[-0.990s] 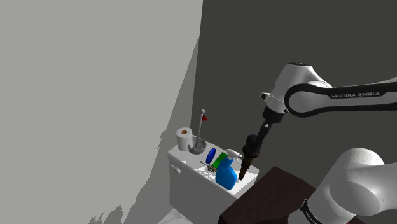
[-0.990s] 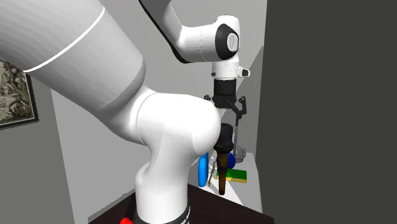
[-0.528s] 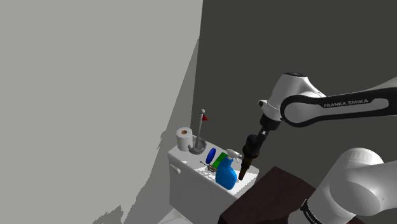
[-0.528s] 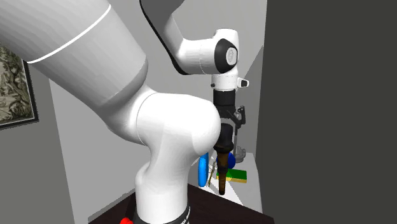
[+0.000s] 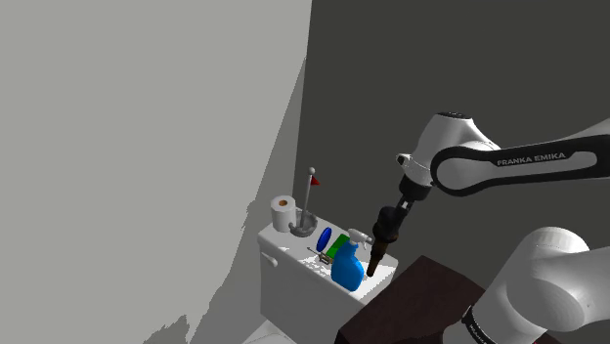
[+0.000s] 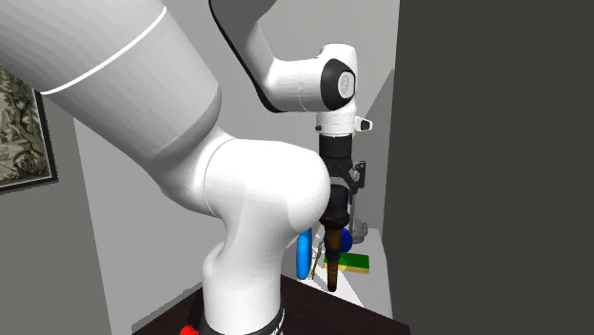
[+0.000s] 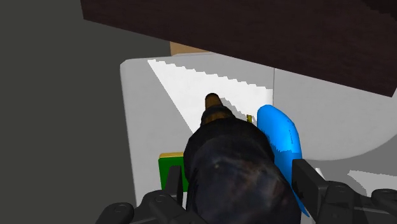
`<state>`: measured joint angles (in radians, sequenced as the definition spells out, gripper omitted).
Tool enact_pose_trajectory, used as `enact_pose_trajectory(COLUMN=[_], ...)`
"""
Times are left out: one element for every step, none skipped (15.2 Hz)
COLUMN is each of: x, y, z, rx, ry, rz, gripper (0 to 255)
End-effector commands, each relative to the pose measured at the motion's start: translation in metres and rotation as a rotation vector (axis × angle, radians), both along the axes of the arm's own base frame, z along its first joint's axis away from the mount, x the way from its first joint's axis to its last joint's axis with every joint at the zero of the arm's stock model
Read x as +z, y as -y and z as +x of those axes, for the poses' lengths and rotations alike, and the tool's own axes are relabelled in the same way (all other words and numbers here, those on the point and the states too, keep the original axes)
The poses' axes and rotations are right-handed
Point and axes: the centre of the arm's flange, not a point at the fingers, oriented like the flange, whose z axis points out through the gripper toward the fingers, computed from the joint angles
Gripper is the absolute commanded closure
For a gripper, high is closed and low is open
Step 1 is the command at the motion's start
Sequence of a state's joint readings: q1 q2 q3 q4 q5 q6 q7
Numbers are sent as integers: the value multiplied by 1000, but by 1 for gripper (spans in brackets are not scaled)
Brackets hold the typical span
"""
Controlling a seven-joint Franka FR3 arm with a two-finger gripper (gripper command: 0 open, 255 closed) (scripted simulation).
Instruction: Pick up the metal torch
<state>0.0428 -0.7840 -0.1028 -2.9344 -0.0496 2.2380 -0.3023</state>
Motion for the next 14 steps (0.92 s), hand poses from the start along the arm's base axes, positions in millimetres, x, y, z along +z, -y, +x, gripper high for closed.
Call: enact_pose_trajectory(x=[-1, -1, -1, 4, 10, 15, 20, 26, 31, 36, 41, 47, 52, 57], y=[0, 0, 0, 0, 0, 0, 0, 0, 0, 0, 0, 0, 0, 0], z=[0, 0, 0, 0, 0, 0, 0, 0, 0, 0, 0, 0, 0, 0], rx=[0, 0, 0, 0, 0, 0, 0, 0, 0, 0, 0, 0, 0, 0], ry=[-2, -2, -2, -2, -2, -2, -2, -2, -2, -2, -2, -2, -2, -2], rz=[0, 0, 0, 0, 0, 0, 0, 0, 0, 0, 0, 0, 0, 0], gripper=[255, 255, 255, 255, 255, 255, 255, 255, 255, 255, 255, 255, 255, 255])
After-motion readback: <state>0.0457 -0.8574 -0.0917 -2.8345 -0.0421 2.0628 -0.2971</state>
